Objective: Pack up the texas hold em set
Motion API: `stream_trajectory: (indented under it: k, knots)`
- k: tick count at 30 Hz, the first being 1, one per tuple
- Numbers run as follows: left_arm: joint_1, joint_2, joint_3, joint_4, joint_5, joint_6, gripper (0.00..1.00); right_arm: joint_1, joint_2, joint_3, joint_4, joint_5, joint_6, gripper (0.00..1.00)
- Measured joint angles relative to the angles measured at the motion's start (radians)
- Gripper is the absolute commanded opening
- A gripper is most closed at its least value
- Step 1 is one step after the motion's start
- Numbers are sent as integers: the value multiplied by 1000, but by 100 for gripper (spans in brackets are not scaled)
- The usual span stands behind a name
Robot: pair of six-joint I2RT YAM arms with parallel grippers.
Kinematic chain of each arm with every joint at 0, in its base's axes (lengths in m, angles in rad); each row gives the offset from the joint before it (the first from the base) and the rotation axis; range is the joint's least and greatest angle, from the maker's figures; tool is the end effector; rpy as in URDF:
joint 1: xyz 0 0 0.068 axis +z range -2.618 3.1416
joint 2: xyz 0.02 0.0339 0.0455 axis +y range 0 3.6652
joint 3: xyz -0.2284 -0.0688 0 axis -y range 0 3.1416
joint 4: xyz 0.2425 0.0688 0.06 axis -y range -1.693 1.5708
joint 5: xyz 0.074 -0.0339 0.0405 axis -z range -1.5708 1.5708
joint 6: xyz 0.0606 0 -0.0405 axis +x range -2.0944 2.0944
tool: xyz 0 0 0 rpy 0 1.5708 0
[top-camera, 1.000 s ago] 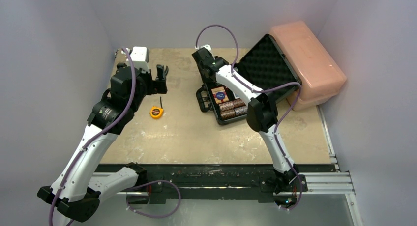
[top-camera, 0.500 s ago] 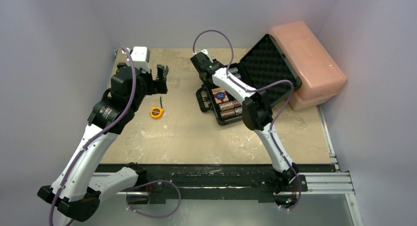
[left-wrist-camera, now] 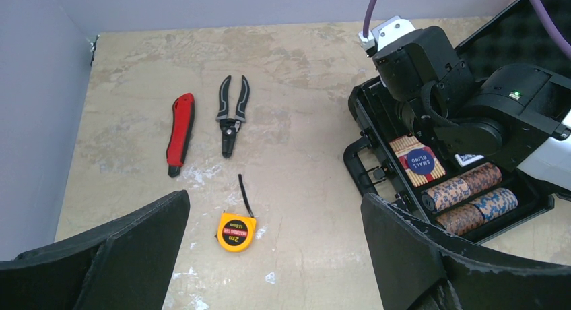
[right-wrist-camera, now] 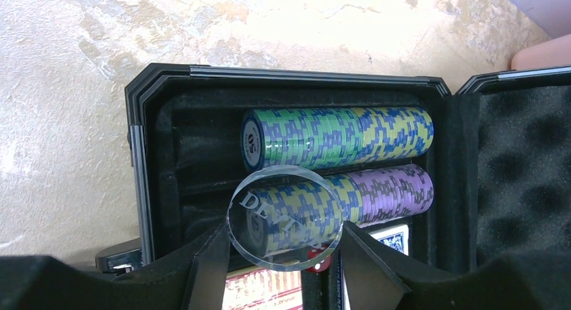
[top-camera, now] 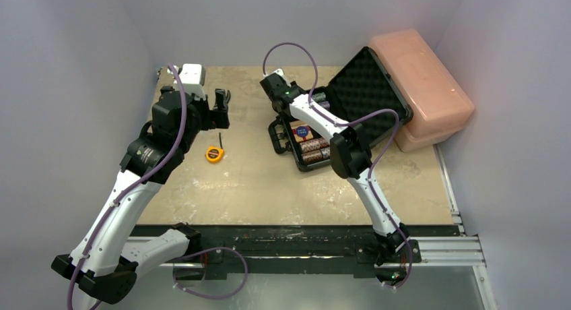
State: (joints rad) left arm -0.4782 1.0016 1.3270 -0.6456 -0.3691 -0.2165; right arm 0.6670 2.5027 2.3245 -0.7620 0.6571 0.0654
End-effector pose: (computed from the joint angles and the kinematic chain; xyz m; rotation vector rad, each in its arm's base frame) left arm 0.2155 -0.0871 0.3992 -0.0058 1.8708 -0.1302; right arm 0.4350 0.2954 0.1672 -0.4360 2.2662 -0.4622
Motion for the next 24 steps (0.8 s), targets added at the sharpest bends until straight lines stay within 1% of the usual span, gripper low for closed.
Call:
stream_trajectory:
  k: [6,12,20,24]
  knots:
    - [0,1,0,0,3,0,100,2,0,0,0,4,-3,66]
    - [0,1,0,0,5,0,100,8,0,0,10,4,-3,77]
    - [0,1,0,0,6,0,100,19,0,0,15,1,1,78]
    - [0,1,0,0,6,0,100,18,-2,-1,18,-29,17,77]
